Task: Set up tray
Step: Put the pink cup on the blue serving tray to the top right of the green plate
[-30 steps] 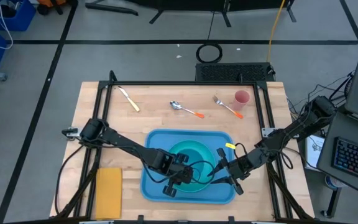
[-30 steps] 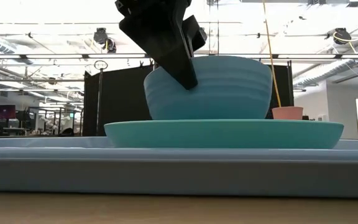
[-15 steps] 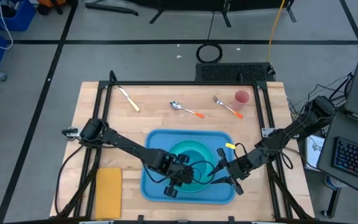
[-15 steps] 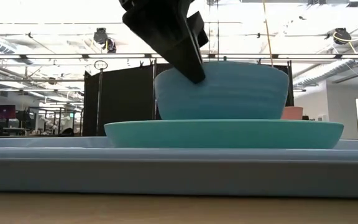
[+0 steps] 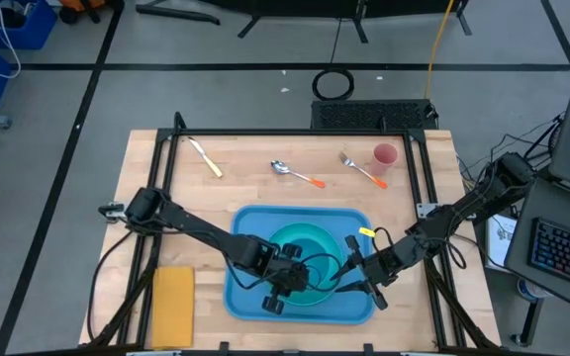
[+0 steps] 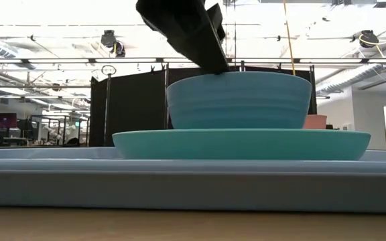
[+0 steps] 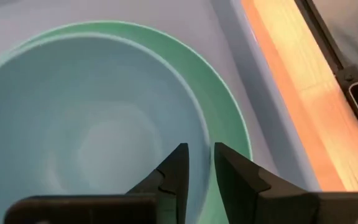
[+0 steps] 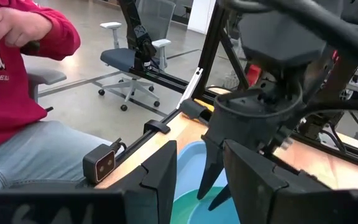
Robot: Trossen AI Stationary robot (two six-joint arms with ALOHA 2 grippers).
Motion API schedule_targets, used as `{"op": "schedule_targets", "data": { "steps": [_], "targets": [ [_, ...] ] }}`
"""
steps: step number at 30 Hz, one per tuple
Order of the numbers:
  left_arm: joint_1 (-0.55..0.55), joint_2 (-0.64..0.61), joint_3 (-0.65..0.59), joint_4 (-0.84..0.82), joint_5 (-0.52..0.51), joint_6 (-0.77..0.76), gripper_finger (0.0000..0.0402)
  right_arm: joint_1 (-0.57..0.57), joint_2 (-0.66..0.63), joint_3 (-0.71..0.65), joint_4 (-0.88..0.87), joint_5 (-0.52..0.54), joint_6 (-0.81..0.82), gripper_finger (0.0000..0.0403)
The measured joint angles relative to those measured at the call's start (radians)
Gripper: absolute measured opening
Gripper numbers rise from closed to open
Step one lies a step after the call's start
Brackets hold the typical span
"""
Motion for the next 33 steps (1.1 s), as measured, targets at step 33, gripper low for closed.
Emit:
{"op": "schedule_targets", "data": {
  "steps": [33],
  "targets": [
    [-0.199,-0.480,-0.604,0.494,-0.480,-0.192,0.0076,-0.022,-0.005,0.000,-0.167,0.585,0.097,0.0121]
  ]
}}
